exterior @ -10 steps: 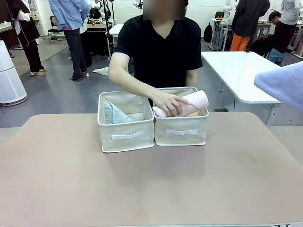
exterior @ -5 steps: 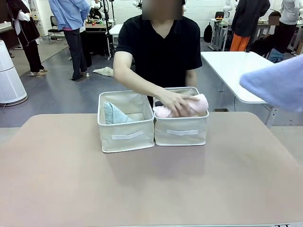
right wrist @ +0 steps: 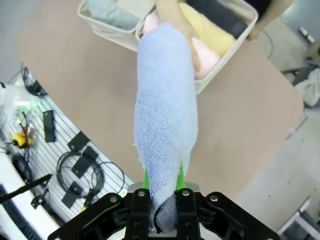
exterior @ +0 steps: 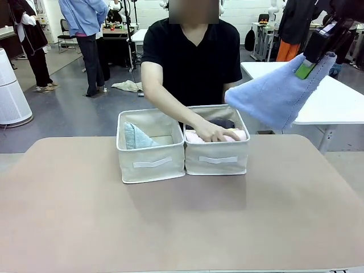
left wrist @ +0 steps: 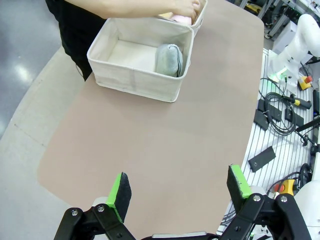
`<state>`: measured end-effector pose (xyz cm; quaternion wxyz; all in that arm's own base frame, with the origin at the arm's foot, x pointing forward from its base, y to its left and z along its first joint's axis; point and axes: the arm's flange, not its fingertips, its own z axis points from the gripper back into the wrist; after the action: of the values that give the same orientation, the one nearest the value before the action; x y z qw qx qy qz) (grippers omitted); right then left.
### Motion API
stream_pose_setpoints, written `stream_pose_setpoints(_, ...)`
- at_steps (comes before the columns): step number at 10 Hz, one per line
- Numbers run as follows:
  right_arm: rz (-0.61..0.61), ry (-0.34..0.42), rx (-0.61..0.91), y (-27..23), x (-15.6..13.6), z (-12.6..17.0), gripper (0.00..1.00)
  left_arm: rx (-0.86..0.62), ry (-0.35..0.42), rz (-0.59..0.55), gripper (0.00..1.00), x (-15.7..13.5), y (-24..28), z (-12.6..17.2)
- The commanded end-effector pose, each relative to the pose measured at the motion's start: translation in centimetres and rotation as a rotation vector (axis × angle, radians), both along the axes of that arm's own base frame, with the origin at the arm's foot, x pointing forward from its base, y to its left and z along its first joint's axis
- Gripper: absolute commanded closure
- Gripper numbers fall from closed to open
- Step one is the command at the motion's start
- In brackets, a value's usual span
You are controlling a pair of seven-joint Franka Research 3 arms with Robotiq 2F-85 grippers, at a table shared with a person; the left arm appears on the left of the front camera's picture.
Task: Sort the towels based on their folding style.
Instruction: Pick up another triangle-folded towel from the table and place it in the left Fabric basket.
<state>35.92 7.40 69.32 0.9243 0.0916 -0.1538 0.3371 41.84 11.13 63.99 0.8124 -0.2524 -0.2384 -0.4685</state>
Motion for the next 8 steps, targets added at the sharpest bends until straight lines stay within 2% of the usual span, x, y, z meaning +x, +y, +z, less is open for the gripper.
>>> stream_pose_setpoints(1, 0.013, 0.004, -0.002, 0.14, -0.88, 0.09, 1.0, -0.005, -0.009, 0.005, 0.0, 0.01, -0.21, -0.02)
stream_pose_setpoints(8, 0.013, 0.004, -0.002, 0.14, -0.88, 0.09, 1.0, -0.005, -0.009, 0.005, 0.0, 0.01, -0.21, -0.02)
